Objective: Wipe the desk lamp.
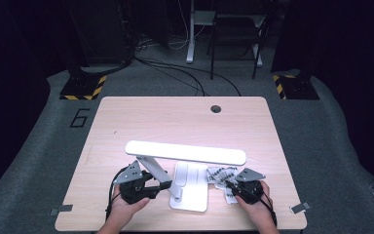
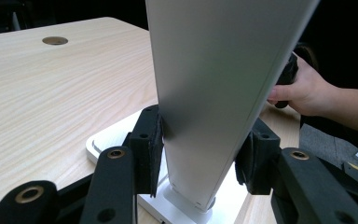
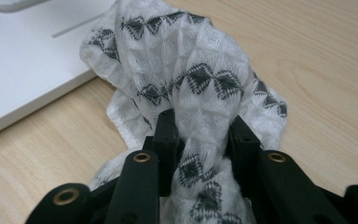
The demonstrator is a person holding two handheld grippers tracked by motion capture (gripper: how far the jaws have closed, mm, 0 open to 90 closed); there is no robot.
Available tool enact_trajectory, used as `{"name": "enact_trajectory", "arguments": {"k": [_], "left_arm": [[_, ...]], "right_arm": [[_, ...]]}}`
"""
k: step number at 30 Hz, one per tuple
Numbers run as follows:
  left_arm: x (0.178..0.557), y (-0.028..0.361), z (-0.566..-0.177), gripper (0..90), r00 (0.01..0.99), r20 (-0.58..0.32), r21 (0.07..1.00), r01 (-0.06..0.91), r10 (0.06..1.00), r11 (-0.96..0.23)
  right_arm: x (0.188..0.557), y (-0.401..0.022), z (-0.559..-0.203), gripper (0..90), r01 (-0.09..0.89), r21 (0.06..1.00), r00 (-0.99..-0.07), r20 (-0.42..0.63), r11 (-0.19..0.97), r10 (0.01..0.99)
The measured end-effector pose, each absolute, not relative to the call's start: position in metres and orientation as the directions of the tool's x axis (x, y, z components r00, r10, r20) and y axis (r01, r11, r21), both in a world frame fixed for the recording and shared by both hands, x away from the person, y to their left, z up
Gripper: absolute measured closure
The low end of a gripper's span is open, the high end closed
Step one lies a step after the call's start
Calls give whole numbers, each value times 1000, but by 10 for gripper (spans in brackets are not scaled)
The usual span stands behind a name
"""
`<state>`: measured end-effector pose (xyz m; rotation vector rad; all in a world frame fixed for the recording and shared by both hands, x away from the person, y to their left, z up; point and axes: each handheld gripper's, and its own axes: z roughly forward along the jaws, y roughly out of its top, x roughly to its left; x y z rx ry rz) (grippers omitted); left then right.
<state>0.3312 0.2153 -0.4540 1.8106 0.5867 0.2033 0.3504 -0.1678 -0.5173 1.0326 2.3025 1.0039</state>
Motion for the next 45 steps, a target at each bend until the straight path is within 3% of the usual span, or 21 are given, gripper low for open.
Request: {"name": "enact_trajectory", "arguments": {"k": [6, 15, 18, 45], "left_arm": [[330, 215, -454, 567, 853, -159, 933, 294, 497, -207], [331, 215, -450, 554, 857, -159, 931, 296, 490, -215], [332, 218, -447, 511, 857, -176, 936, 299, 484, -189], [339, 229, -410, 529, 872, -207, 940, 303, 444, -156]], "right_arm": [[340, -166, -496, 718, 410, 822, -633, -55, 395, 772], [338, -134, -471, 713, 332, 840, -710, -78, 430, 700], [343, -124, -466, 712, 332, 843, -727, -57, 423, 684], [355, -84, -487, 695, 368, 801, -772, -19, 472, 635]]}}
